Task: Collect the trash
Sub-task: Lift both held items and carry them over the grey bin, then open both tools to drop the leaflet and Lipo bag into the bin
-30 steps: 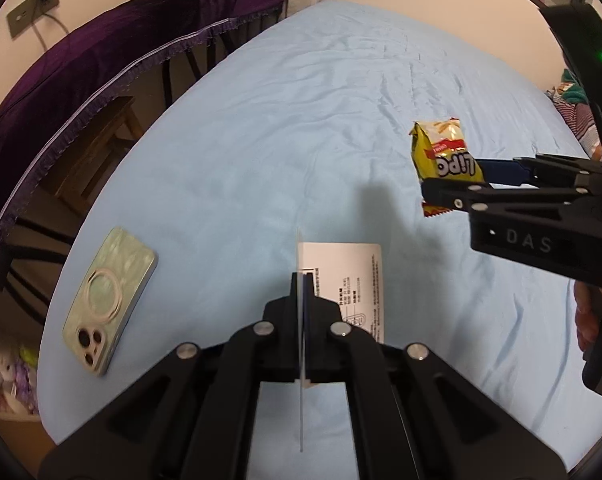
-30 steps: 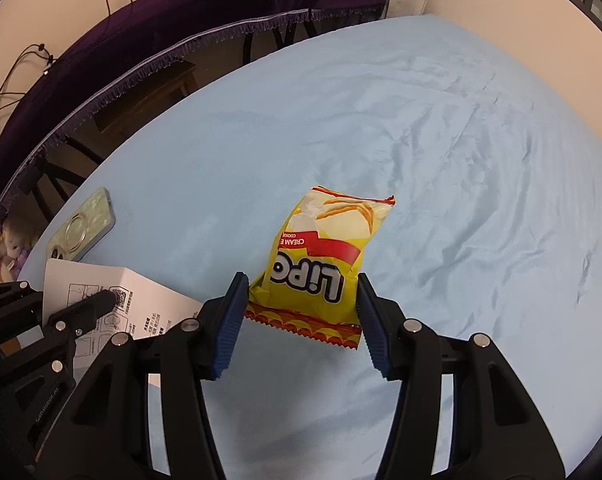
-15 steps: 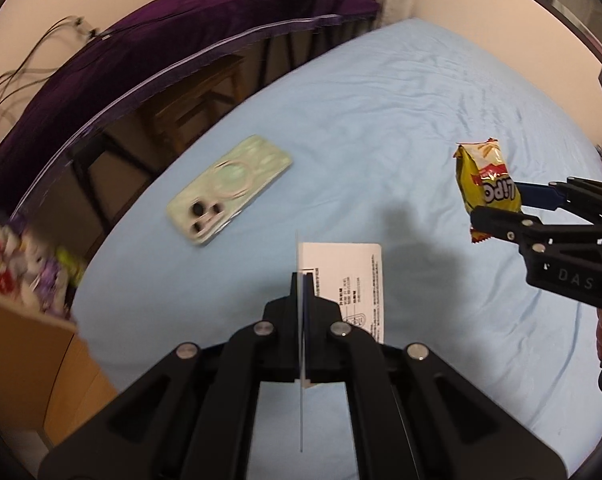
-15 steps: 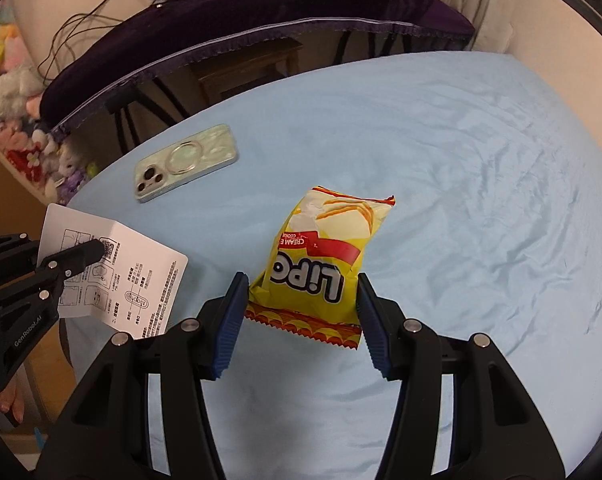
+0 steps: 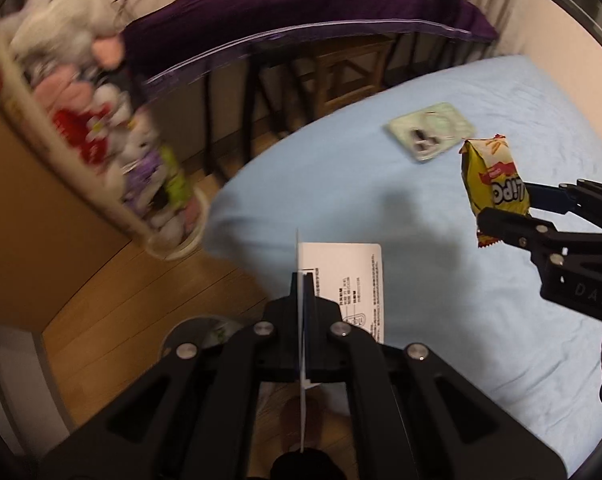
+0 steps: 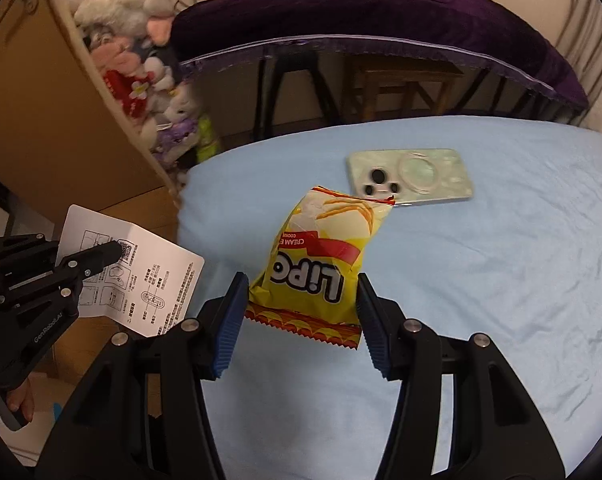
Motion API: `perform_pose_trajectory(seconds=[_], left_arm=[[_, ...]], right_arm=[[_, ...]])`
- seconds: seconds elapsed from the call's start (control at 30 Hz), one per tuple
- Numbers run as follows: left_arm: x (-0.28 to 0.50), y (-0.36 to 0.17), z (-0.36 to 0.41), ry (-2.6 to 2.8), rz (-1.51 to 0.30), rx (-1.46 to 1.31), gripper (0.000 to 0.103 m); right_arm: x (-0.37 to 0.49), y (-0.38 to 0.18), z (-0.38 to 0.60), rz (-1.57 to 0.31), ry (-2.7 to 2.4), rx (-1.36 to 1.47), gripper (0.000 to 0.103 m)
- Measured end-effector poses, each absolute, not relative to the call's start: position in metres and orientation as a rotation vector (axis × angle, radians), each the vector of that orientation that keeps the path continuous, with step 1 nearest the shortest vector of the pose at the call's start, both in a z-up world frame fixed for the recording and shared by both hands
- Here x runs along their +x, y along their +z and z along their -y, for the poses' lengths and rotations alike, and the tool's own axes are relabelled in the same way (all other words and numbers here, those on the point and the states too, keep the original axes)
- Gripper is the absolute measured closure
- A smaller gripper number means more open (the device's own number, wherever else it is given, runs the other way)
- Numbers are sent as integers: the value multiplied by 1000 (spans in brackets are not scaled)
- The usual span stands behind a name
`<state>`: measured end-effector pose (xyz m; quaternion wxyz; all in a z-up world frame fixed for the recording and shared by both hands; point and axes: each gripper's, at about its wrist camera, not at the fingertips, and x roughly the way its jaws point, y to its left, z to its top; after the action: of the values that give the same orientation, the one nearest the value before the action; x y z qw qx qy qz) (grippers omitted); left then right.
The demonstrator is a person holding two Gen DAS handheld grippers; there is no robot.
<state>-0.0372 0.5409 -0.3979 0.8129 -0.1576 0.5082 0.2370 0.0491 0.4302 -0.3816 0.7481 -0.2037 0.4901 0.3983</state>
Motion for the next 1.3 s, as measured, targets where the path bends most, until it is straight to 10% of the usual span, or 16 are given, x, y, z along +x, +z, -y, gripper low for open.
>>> perform_pose_trajectory(seconds=[0.63, 1.3], left_arm=[[-223, -482, -649, 845, -1099, -615, 102], [-244, -567, -649, 849, -1127, -760, 97]], right_arm=[[-123, -452, -617, -1051, 1271, -799, 51], [-183, -549, -638, -1012, 1383, -1050, 37]])
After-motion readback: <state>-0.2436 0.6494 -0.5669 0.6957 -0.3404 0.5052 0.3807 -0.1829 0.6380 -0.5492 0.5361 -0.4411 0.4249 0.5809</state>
